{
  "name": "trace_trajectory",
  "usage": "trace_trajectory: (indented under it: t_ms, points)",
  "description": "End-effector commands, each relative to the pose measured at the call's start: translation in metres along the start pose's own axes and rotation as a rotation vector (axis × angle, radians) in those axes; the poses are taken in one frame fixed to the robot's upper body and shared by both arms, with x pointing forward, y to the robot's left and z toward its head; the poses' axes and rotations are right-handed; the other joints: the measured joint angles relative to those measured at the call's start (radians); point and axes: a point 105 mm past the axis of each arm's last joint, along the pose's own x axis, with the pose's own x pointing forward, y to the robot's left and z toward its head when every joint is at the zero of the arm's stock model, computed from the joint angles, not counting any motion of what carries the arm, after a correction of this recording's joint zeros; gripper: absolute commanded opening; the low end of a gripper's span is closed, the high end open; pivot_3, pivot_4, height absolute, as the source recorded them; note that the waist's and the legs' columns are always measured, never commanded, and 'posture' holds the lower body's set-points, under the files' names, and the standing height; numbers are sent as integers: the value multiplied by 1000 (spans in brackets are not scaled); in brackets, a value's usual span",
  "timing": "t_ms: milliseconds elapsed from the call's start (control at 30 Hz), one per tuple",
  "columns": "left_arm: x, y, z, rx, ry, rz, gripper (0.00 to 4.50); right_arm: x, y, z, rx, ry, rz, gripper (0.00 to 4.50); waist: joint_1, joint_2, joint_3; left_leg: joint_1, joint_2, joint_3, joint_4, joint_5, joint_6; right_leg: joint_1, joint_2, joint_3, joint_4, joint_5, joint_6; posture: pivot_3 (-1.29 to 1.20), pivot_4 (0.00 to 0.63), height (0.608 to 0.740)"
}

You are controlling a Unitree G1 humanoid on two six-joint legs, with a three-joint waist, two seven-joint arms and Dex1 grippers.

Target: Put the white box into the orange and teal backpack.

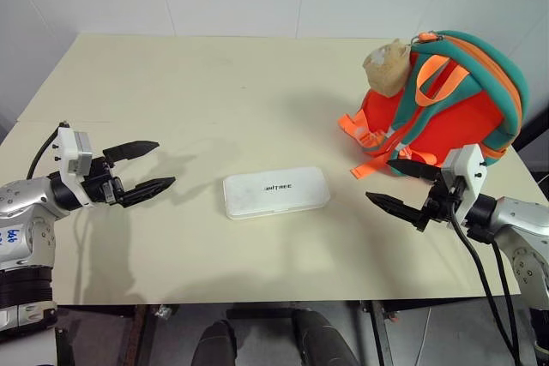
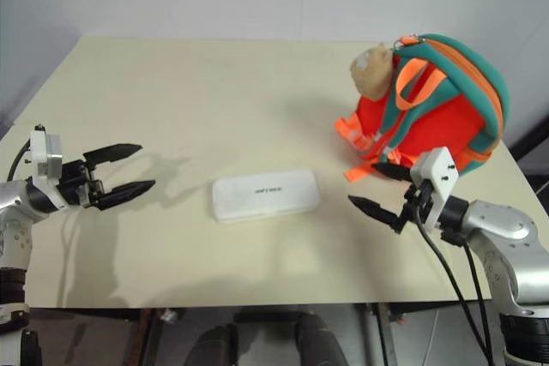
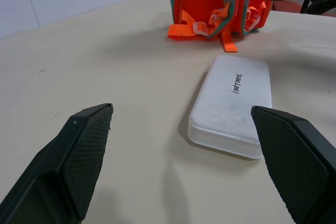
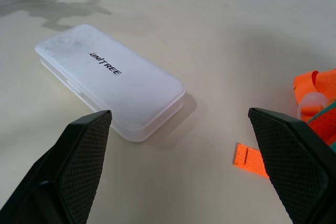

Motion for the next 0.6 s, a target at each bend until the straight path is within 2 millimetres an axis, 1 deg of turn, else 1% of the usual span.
trace_trajectory:
  t_ms: [33, 167, 233, 333, 367, 433, 467, 600]
  points:
    - [-3, 6, 20, 56, -34, 10, 4500, 5, 5, 15, -33, -53, 10, 4425, 0, 0, 0, 0, 0, 0, 0, 0, 0, 0, 0, 0, 0, 0, 0, 0, 150, 740]
    - [2, 10, 13, 50, -31, 45, 4500, 10, 8, 8, -6, -61, 6, 4425, 0, 0, 0, 0, 0, 0, 1, 0, 0, 0, 0, 0, 1, 0, 0, 0, 150, 740]
    - [8, 11, 10, 27, -22, 61, 4500, 12, 10, 4, 3, -31, 13, 4425, 0, 0, 0, 0, 0, 0, 1, 0, 0, 0, 0, 0, 1, 0, 0, 0, 150, 740]
    - [15, 15, 10, 34, -34, 90, 4500, 20, 6, 4, 1, -21, 1, 4425, 0, 0, 0, 0, 0, 0, 1, 0, 0, 0, 0, 0, 1, 0, 0, 0, 150, 740]
    - [16, 16, 9, 26, -40, 98, 4314, 23, 3, 1, 8, 1, -15, 4475, -1, 0, 0, 0, 0, 0, 1, 0, 0, 0, 0, 0, 1, 0, 0, 0, 150, 740]
    - [18, 11, 4, 1, -20, 81, 3921, 28, 0, -5, -9, 52, -44, 4078, -2, 0, 0, 0, 0, 0, 1, 0, 0, 0, 0, 0, 1, 0, 0, 0, 150, 740]
    - [18, 10, 2, -5, -17, 78, 3580, 31, 1, -8, -17, 66, -43, 3853, -2, 0, 0, 0, 0, 0, 1, 0, 0, 0, 0, 0, 1, 0, 0, 0, 150, 740]
    - [24, 8, 1, -27, -17, 98, 2306, 37, 6, -6, -22, 50, -48, 2479, 0, 0, 0, 0, 0, 0, 0, 0, 0, -1, 0, 0, 1, 0, 0, 0, 150, 740]
